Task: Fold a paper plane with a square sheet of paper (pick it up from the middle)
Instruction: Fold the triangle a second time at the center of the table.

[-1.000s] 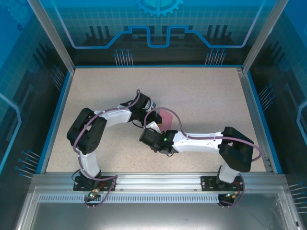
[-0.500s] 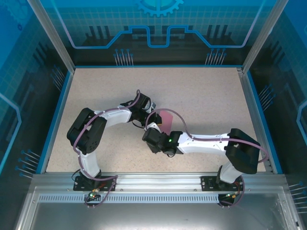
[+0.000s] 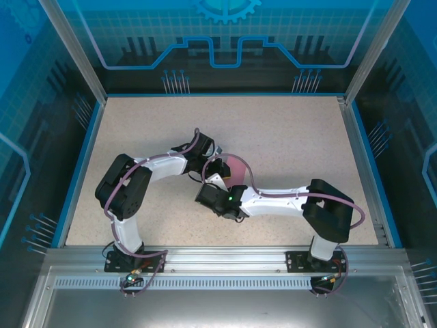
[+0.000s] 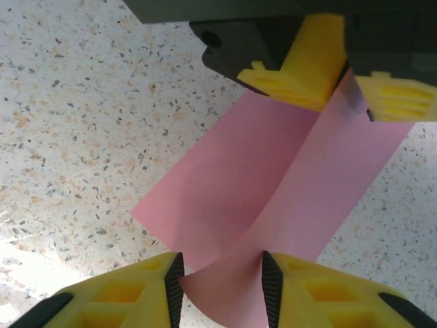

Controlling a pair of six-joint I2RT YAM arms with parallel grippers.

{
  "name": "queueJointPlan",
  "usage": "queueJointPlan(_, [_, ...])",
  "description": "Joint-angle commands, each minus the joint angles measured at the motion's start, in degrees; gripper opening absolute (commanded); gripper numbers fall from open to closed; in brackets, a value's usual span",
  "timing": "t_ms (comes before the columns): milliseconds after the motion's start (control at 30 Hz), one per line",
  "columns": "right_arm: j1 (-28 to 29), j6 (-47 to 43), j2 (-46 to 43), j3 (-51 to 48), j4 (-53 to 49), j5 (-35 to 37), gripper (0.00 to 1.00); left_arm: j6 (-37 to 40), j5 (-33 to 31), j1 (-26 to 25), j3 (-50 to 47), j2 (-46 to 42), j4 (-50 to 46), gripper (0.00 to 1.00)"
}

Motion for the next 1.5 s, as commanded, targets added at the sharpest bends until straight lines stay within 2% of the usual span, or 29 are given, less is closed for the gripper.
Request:
queueJointPlan(0, [0.8,0.3,-2.1,-0.1,-0.8,2.0,0.35,-0.3,1.5,0.3,1.2,-1.4,-1.7,0.22])
queueJointPlan(233, [0.8,0.3,-4.7,-2.0,-0.7,1.7,0.37,-0.3,1.4,0.3,1.9,-1.2,-2.1,0.22])
queueJointPlan(333, [0.7,0.6,-4.3,-2.1,-1.1,1.7,0.34,-0.1,1.4,0.3,1.9,-1.2,-2.3,0.22])
queueJointPlan(567, [0.7,0.7,-4.0,-2.2,-1.1,1.5,0.26,-0.2,1.3,0.3,1.8,-1.2,-2.4,0.22])
queueJointPlan(867, [-0.8,-1.1,-6.5,-4.7,2.5,-2.3,0.04,-0.4,-1.5,0.3,1.6,-2.5,-3.5,0.24])
queueJointPlan(1033, [-4.8,-3.3,-10.1,-9.1,9.3,-11.7,0.02,-1.2,-7.6,0.4,1.0,-5.3,-6.0,0.37])
queueJointPlan(1167, [-10.8,-5.0,-12.8,-13.9,16.3,-25.7,0.03,-1.9,-13.2,0.3,0.2,-7.8,-8.2,0.46])
queueJointPlan(1300, [-16.8,-5.7,-13.6,-16.5,20.6,-35.8,0.04,-3.0,-16.9,0.3,-1.3,-10.0,-9.0,0.49])
queueJointPlan(1367, [-20.0,-6.4,-12.8,-17.0,22.2,-42.3,0.04,-3.3,-17.7,0.4,-2.1,-11.0,-8.9,0.49])
queueJointPlan(1467, [-23.8,-7.8,-10.9,-17.0,22.8,-48.0,0.04,-3.7,-17.9,0.3,-3.6,-12.4,-8.2,0.48])
